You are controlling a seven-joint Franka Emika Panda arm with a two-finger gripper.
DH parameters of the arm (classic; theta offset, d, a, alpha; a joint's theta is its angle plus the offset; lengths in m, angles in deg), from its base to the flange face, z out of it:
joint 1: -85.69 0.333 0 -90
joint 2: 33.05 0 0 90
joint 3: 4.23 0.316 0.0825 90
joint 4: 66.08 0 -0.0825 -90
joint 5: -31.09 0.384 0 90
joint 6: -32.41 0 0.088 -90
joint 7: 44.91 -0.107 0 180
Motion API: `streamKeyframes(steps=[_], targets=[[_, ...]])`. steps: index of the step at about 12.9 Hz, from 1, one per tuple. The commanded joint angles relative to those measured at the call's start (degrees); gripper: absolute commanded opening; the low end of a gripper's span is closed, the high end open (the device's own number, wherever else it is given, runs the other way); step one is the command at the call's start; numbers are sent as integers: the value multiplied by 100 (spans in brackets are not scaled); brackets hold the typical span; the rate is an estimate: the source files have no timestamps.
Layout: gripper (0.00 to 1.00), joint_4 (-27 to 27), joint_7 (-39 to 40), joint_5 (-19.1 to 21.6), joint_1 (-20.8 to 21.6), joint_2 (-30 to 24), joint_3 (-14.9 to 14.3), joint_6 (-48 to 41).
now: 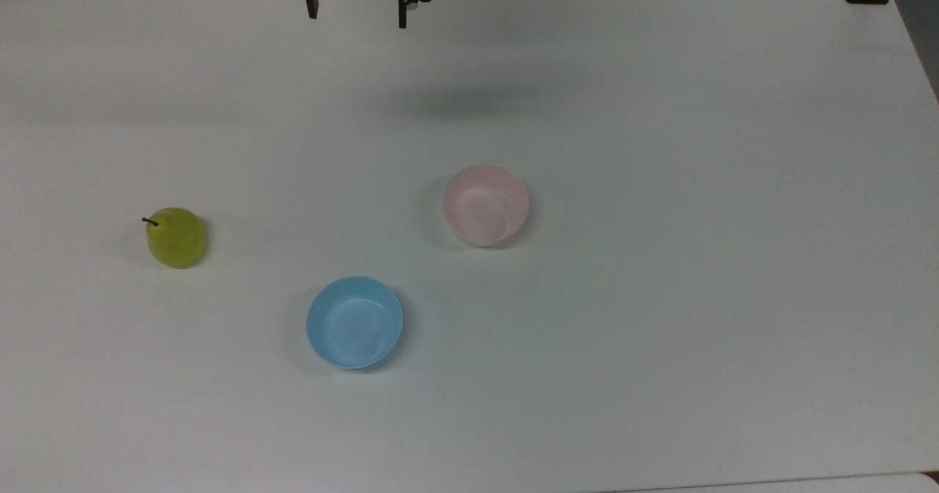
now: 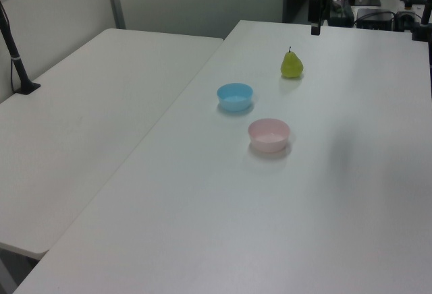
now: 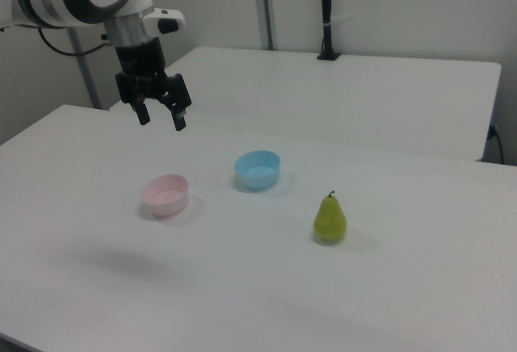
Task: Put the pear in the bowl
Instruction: 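Move the open gripper over the yellow-green pear and lower it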
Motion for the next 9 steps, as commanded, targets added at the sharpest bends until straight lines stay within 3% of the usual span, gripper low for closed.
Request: streamKeyframes(steps=[1, 4, 9], targets=[[100, -89, 159, 112, 20, -141, -35, -106], [100, -89, 237, 104, 11, -115, -44, -79], [100, -81, 1861, 130, -559, 60, -35, 298]])
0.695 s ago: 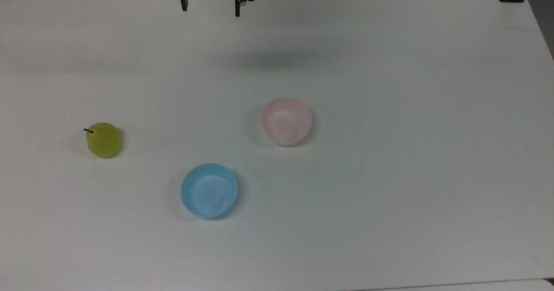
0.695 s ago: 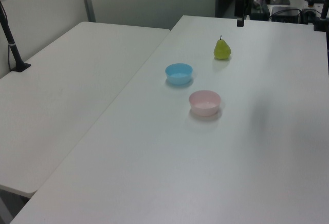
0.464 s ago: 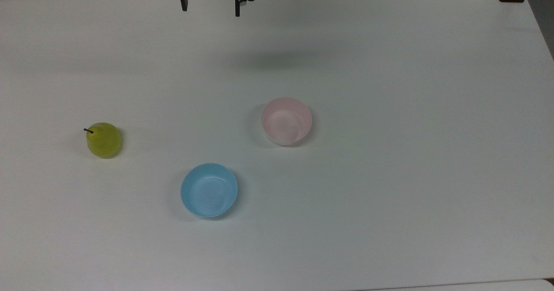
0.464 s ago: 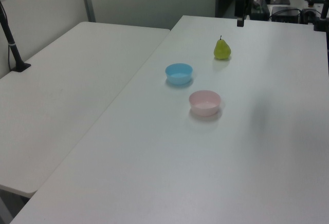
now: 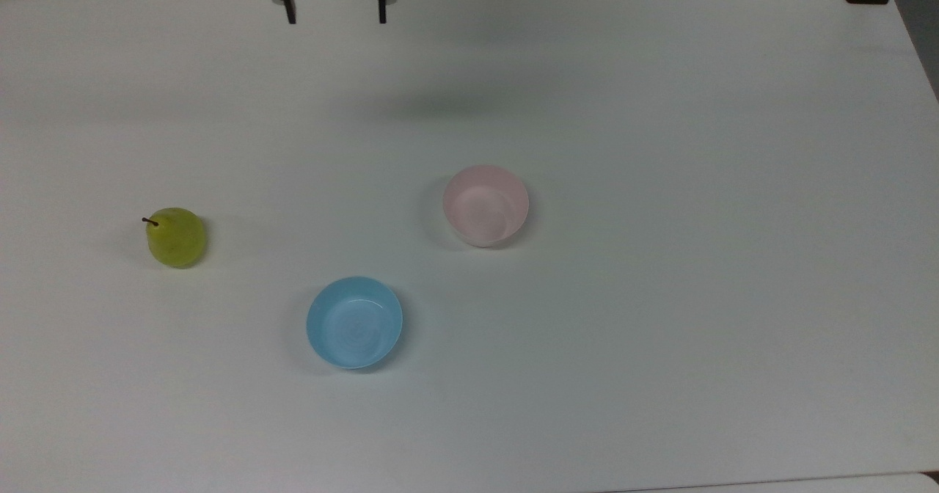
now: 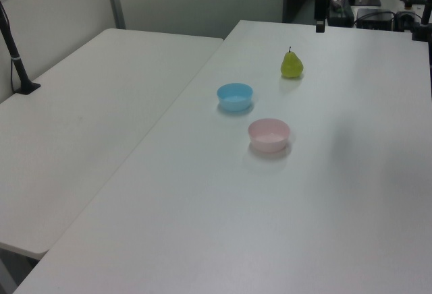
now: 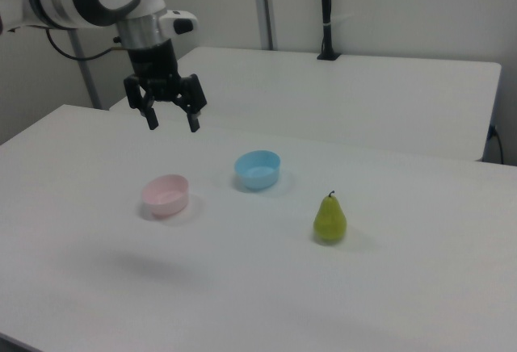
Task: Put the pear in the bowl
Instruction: 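Move the open gripper over the yellow-green pear and lower it, then close the gripper around the pear and lift it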
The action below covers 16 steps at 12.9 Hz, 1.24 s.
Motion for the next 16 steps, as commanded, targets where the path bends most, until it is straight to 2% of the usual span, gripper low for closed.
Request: streamKeyframes(steps=[1, 6, 12, 16], targets=[[100, -64, 863, 138, -427, 157, -26, 428], [100, -29, 1339, 331, -1254, 1087, -35, 1736], [100, -20, 1339, 287, -1623, 2161, -44, 3485], [100, -20, 1269, 279, -1668, 2557, -44, 4207]])
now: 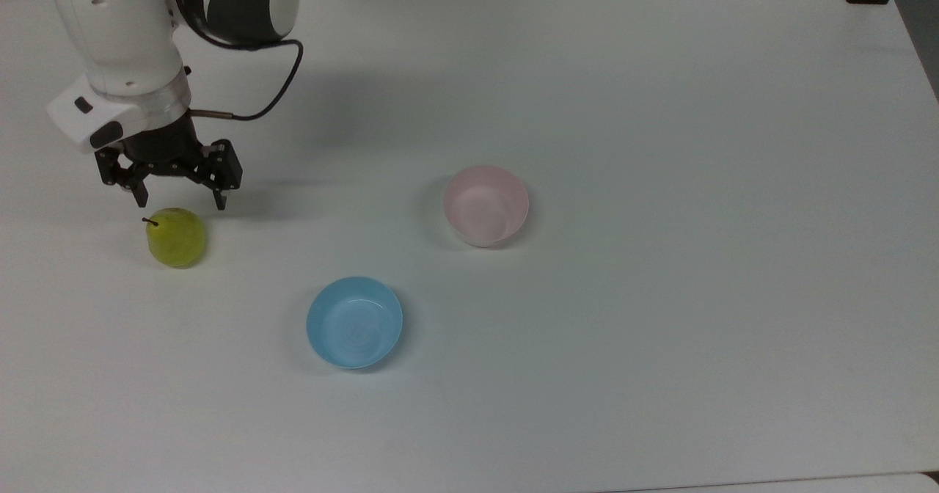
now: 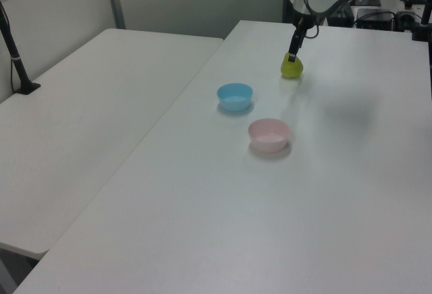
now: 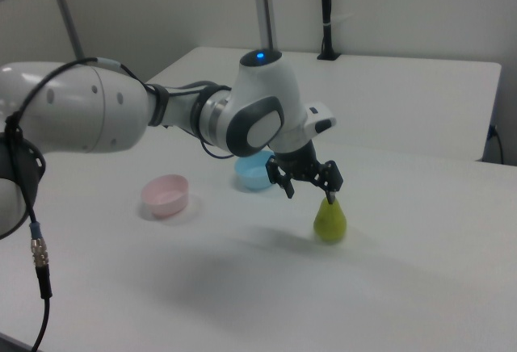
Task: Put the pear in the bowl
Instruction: 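Close the gripper around the pear and lift it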
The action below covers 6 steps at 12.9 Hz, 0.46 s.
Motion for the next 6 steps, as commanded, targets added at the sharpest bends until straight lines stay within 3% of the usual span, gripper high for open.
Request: streamKeyframes(steps=[1, 5, 6], targets=[[100, 22, 69, 86, -21, 353, -19, 646], [99, 22, -150, 59, -13, 688, -19, 1166], [94, 22, -150, 51, -13, 741, -19, 1297]])
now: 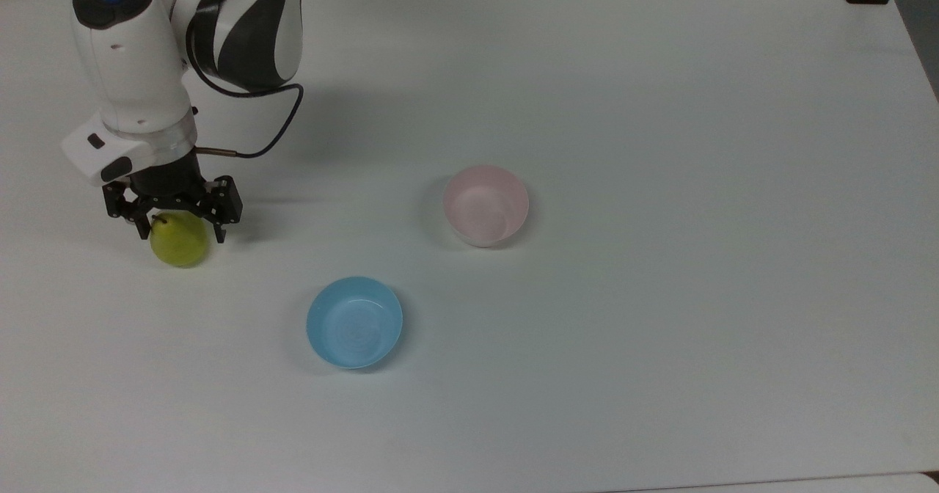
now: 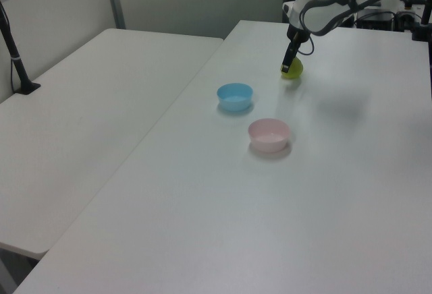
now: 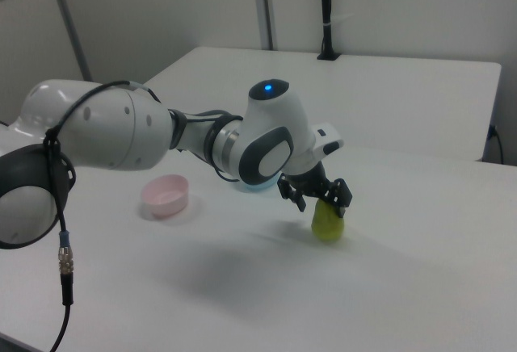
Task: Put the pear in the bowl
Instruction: 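Close the gripper around the pear and lift it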
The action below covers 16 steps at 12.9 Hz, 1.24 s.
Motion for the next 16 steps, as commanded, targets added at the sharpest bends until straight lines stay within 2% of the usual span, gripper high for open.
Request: streamKeyframes(steps=[1, 2, 5, 8, 12, 16], targets=[[89, 19, -100, 42, 16, 214, -19, 517], [82, 19, -91, 33, 16, 215, -28, 553], [54, 19, -47, 33, -2, 197, -28, 554], [38, 11, -38, 7, -63, 136, -28, 527], [35, -7, -91, -2, -46, -92, -28, 405], [35, -7, -108, -2, 138, -505, -1, -297]])
